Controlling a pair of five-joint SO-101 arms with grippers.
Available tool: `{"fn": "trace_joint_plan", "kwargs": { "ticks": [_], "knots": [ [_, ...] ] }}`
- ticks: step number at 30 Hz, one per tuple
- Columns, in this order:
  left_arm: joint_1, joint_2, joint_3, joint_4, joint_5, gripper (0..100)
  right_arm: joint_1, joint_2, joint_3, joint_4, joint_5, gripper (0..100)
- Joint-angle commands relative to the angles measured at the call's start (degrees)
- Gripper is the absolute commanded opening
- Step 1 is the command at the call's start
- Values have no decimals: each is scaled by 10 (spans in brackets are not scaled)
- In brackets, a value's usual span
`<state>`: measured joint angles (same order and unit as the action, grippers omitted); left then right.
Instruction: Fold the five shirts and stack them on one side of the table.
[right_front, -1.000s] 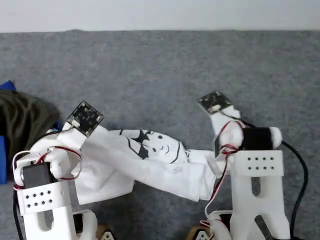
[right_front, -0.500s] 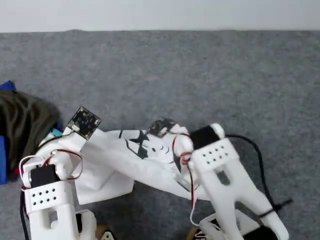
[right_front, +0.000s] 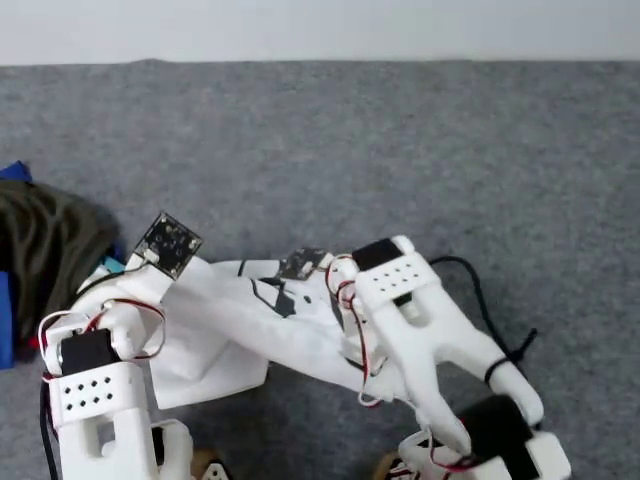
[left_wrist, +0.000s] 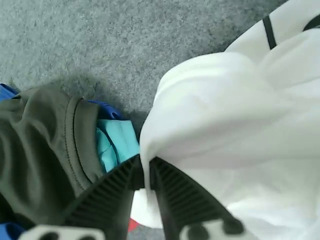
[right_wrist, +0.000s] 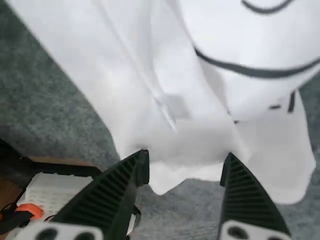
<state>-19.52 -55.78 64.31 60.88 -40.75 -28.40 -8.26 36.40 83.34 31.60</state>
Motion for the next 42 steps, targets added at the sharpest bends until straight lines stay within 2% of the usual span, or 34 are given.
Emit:
{"fn": "trace_joint_plan", "kwargs": {
  "ticks": [1,4,9,26,35,39,42],
  "knots": [
    [-3,-7,-1,-11,1,7,-3,26,-33,-18,6,240],
    [-3,-7,-1,-11,1,7,-3,38,-40,-17,6,200],
    [-3,-7,-1,-11,1,7,1,36,-74,0,10,10],
    [-3,-8,-10,-36,1,7,84,-4,-322,158,11,10],
    [-2,-8,-116,-33,4,7,107,-40,-402,194,10,10],
    [-2,-8,-185,-49,59,7,111,-64,-437,194,10,10],
    [-2,-4,-213,-104,83,7,137,-65,-486,185,9,10]
  ]
}}
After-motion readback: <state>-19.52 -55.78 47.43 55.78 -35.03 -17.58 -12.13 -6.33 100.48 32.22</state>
